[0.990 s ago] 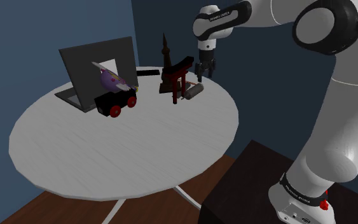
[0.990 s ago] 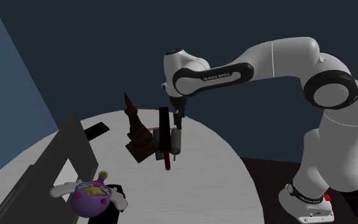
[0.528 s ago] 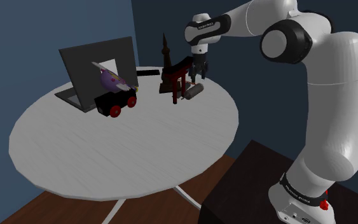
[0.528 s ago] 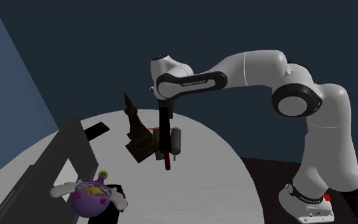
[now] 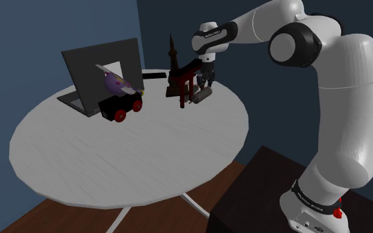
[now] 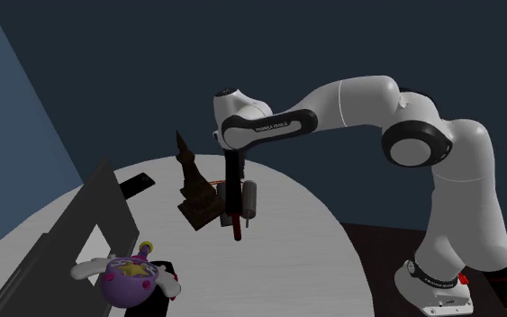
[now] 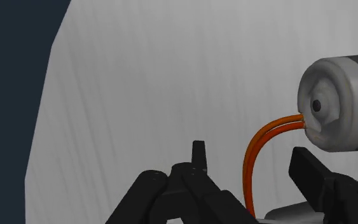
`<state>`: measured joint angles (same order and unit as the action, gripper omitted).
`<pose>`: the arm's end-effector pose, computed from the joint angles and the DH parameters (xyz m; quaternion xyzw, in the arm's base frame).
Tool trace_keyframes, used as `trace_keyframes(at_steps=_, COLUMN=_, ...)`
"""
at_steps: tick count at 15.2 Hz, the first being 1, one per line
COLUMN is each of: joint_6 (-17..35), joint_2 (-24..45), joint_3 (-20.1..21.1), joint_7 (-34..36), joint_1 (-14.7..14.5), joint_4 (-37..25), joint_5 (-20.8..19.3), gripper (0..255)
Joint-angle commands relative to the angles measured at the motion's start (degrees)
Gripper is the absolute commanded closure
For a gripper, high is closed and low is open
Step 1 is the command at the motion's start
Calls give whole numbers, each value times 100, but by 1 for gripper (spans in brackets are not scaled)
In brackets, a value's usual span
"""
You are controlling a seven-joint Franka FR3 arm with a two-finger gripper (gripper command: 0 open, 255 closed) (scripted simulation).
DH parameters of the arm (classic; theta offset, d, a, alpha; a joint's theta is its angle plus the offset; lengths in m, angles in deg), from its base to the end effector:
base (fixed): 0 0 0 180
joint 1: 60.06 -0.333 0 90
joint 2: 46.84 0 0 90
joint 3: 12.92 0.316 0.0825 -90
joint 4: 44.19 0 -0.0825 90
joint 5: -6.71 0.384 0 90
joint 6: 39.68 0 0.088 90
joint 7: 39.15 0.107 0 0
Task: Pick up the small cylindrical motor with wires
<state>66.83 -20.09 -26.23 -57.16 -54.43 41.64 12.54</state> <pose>0.6507 -0.1905 0.3976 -0.9988 0.0153 0.0455 0.0106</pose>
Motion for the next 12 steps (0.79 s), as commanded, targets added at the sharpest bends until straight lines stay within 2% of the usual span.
trace_keyframes(at_steps=1, joint_6=16, joint_2=3, joint_3=4, joint_7=1, joint_1=-4, joint_4=24, joint_5=7, gripper=255)
trace_keyframes(at_steps=9, joint_6=12, joint_2=8, joint_3=4, joint_7=0, joint_1=-4, joint_4=17, joint_5=9, gripper=255)
trace_keyframes(at_steps=12, joint_6=-191, joint_2=-46, joint_3=-5, joint_7=10, joint_1=-2, joint_4=-135, joint_5=-6, gripper=255)
